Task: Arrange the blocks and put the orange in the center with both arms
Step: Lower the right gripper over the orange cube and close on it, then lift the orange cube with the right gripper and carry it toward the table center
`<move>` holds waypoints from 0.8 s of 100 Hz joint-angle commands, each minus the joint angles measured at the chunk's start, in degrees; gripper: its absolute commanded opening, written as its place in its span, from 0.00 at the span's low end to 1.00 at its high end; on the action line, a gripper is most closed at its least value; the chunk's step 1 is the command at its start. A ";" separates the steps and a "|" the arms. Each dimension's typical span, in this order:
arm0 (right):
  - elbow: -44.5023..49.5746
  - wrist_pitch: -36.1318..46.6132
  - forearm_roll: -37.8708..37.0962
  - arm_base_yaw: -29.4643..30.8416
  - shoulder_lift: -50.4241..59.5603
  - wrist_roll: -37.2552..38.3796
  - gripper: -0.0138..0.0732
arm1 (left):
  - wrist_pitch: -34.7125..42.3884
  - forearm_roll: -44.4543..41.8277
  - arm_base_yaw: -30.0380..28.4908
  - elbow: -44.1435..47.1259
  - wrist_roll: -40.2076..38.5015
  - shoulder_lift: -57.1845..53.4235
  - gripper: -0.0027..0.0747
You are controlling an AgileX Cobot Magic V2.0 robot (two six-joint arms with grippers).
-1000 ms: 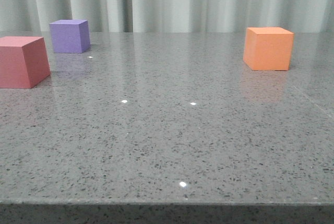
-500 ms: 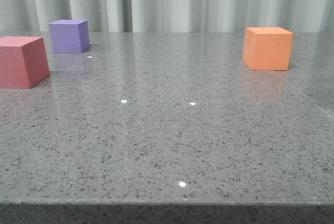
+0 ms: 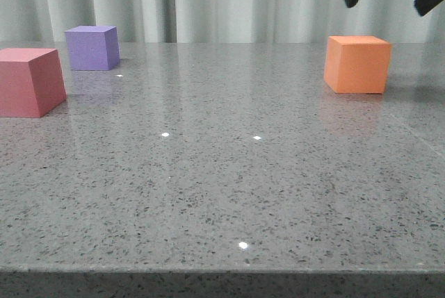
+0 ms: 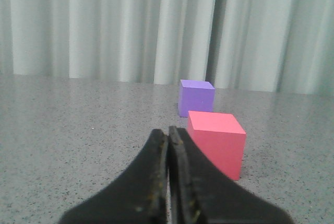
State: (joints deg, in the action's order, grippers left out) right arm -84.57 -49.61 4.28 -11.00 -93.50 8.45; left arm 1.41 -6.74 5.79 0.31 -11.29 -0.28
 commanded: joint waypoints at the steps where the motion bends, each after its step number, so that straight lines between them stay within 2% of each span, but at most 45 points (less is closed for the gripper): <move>1: -4.26 2.95 -0.47 0.07 -1.00 -0.15 0.90 | 4.56 0.49 0.00 2.45 -0.12 -1.83 0.01; 35: -7.89 3.75 -0.47 0.07 -9.47 -0.15 0.90 | 4.56 0.49 0.00 2.45 -0.12 -1.83 0.01; 42: -7.89 3.43 -0.47 0.07 -10.20 -0.15 0.84 | 4.56 0.49 0.00 2.45 -0.12 -1.83 0.01; 54: -8.03 2.37 -0.47 0.07 -10.36 -0.15 0.62 | 4.56 0.49 0.00 2.45 -0.12 -1.83 0.01; 59: -8.55 1.31 -0.47 0.07 -10.31 -0.15 0.56 | 4.56 0.49 0.00 2.45 -0.12 -1.83 0.01; 68: -10.27 -0.76 -0.41 0.07 -10.31 0.40 0.55 | 4.56 0.49 0.00 2.45 -0.12 -1.83 0.01; 80: -13.95 -4.05 -1.26 -1.05 -10.31 4.77 0.55 | 4.56 0.49 0.00 2.45 -0.12 -1.83 0.01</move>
State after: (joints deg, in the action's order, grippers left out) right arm -94.09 -53.11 4.17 -11.23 -107.00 10.36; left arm 1.41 -6.74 5.79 0.31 -11.29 -0.28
